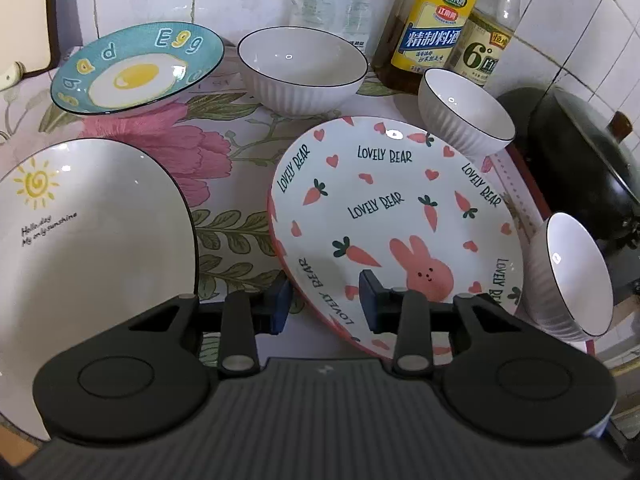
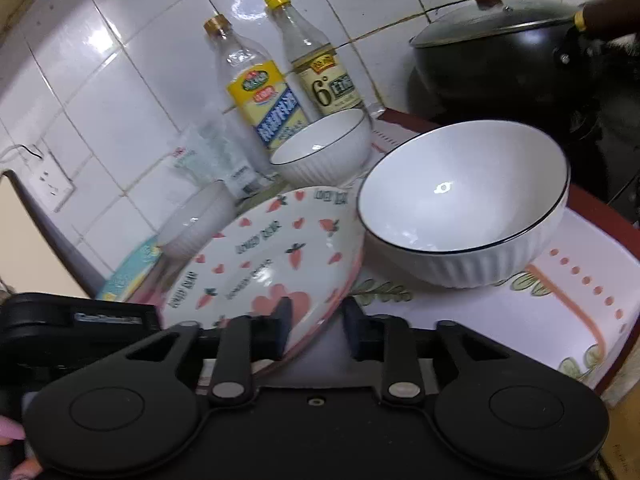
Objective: Organize plates and bowls
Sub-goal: 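Open the left gripper, move to the bunny plate and grasp its rim, then lift the bunny plate with the left gripper and lower it onto the sun plate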
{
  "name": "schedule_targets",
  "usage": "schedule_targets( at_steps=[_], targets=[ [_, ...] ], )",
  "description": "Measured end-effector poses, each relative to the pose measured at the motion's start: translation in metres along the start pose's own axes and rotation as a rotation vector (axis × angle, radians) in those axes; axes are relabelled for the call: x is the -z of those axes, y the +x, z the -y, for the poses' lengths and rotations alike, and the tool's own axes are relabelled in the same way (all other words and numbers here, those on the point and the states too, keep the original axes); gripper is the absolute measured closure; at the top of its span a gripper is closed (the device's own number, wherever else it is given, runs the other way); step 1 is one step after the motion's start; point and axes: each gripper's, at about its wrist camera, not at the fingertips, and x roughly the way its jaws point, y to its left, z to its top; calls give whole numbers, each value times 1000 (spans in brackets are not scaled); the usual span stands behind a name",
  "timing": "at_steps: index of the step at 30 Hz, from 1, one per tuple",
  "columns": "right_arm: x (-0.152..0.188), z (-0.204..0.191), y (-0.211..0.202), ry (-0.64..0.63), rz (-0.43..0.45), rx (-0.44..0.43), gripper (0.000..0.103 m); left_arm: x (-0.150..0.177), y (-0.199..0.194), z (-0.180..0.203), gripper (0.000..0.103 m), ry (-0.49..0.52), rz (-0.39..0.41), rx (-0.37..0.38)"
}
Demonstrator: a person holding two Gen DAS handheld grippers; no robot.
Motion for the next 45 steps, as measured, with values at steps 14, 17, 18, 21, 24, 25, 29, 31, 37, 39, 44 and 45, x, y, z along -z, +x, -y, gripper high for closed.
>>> schedule_targets(
  at_steps=[14,17,18,21,24,25,29,31,37,39,44,45],
  targets=[
    [-3,-9,21,83,-23,92,79,-12,17,-4,77,-42,-23,-34],
    [-4,-6,23,84,-8,88,80,-14,19,-3,76,-36,-8,-41],
    [-4,-5,23,82,-7,85,80,-13,19,-2,76,-29,-2,-43],
    [-4,-7,23,30,-12,83,80,-11,19,0,76,3,12,-44],
    [-8,-8,24,13,-37,82,79,-10,18,1,77,21,10,-37],
    [-9,-9,24,-4,-45,83,79,-11,17,1,77,40,9,-32],
    [-16,-9,22,-32,-94,50,78,-9,4,8,77,156,27,-40],
    [-17,-9,22,-44,-116,32,77,-6,-1,10,77,188,41,-49],
    [-16,-16,11,-62,-116,-5,77,-6,-22,6,77,197,55,-45],
    [-19,-19,6,-70,-118,-16,77,-6,-32,4,77,190,54,-39],
    [-28,-28,-14,-86,-117,-43,77,-7,-58,6,77,174,71,-31],
    [-31,-29,-18,-89,-113,-49,77,-7,-66,7,77,170,77,-28]
  ],
)
